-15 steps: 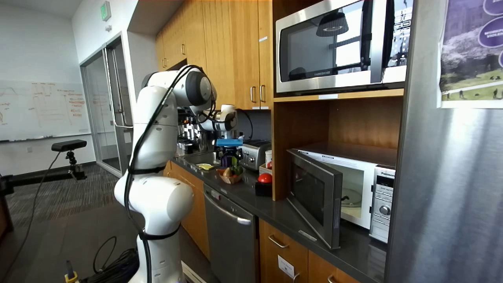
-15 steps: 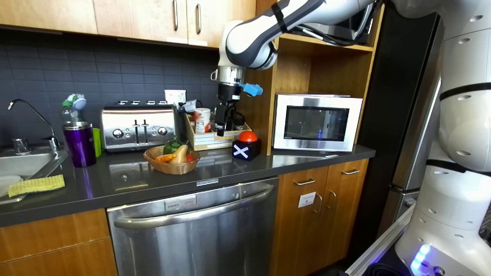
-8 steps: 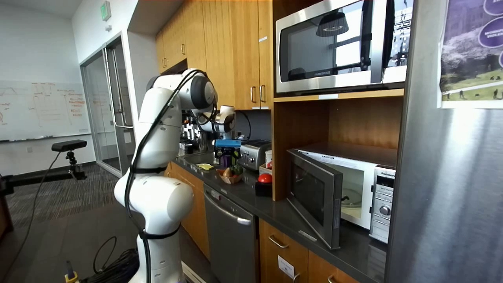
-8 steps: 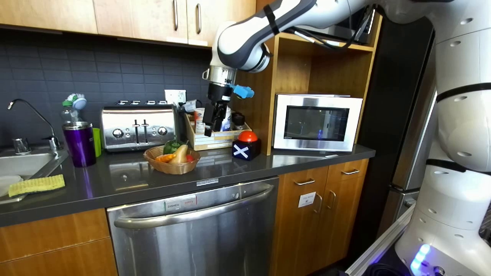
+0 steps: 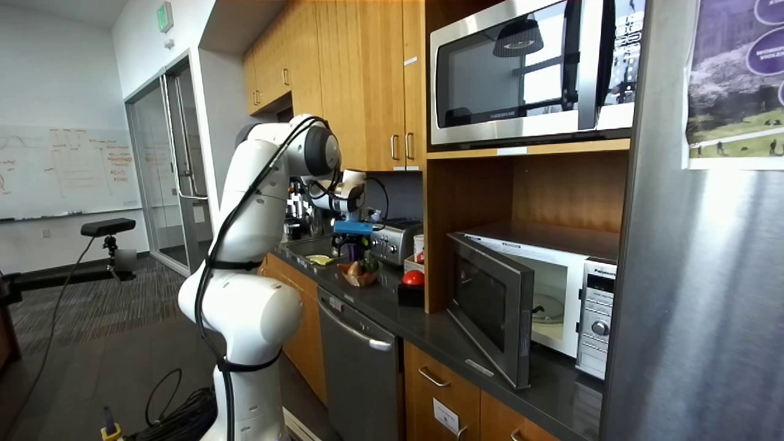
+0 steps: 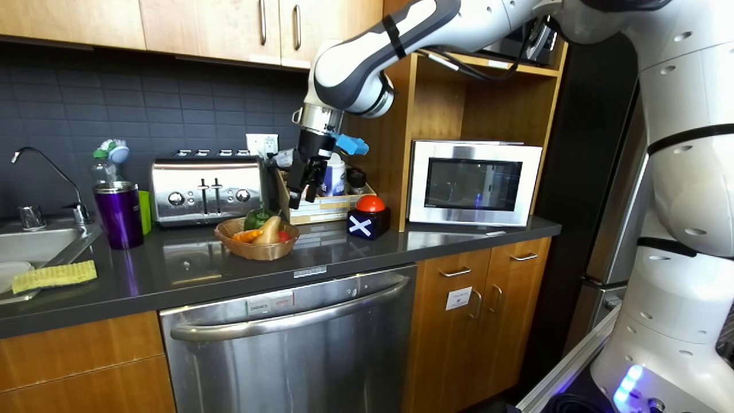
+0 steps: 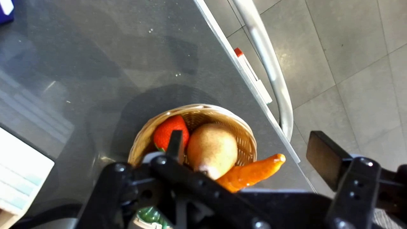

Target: Remove the pear from the basket

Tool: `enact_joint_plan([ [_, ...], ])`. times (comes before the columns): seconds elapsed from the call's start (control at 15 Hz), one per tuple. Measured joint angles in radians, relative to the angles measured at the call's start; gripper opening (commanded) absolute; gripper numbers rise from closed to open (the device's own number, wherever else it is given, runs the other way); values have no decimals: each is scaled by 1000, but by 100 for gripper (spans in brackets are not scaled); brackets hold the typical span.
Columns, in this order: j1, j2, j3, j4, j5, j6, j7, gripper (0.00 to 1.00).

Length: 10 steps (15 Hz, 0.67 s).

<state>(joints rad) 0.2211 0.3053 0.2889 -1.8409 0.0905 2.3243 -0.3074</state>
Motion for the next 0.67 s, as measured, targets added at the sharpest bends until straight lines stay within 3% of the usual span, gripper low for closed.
enact_joint_plan([
  [0.67,10,132,32,132,14,26,-10,100],
])
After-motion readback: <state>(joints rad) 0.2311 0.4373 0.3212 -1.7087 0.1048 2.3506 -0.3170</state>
